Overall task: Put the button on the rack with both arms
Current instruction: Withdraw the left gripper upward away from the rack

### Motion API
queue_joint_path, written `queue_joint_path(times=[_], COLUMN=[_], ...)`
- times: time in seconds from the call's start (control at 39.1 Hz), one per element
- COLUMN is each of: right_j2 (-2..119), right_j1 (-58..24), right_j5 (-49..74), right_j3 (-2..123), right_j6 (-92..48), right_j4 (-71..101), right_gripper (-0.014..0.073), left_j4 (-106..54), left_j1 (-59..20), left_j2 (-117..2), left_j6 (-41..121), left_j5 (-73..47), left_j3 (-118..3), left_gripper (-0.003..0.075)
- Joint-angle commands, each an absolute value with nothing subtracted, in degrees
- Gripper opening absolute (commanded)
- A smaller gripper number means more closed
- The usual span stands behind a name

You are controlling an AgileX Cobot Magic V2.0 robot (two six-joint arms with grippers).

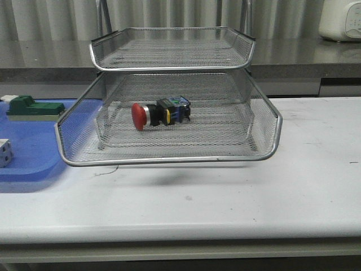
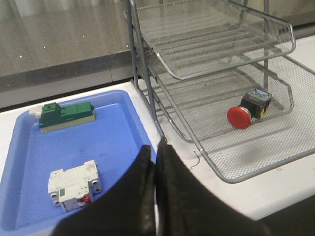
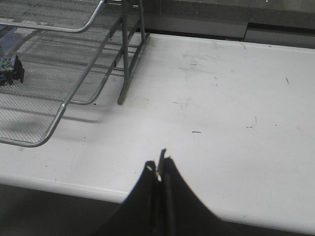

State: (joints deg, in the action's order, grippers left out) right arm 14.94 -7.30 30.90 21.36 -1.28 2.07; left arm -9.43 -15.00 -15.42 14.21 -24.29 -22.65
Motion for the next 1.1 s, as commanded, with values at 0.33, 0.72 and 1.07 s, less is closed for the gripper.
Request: queue_joint_path(times=[0.33, 0.72, 1.07], right_j2=[15.53, 22.51, 51.74], right_j1=[-7.53, -7.53, -19.91], right_j5=[24.37, 10.39, 4.28], right_j3=[22.83, 23.83, 35.34], right_j6=[-1.5, -1.5, -1.5], right_j4=[1.97, 1.97, 1.97], right_gripper=[-0.011, -0.011, -0.011], left_j4=[-10.53, -10.53, -10.53], left_j1=[-14.81, -14.81, -14.81], left_j2=[-13.34, -13.34, -13.34], left_j6=[13.64, 13.64, 13.64], left_j5=[-19.47, -19.47, -19.47], left_j3=[-23.98, -23.98, -23.98], left_gripper=[-0.0019, -0.0019, -0.0019])
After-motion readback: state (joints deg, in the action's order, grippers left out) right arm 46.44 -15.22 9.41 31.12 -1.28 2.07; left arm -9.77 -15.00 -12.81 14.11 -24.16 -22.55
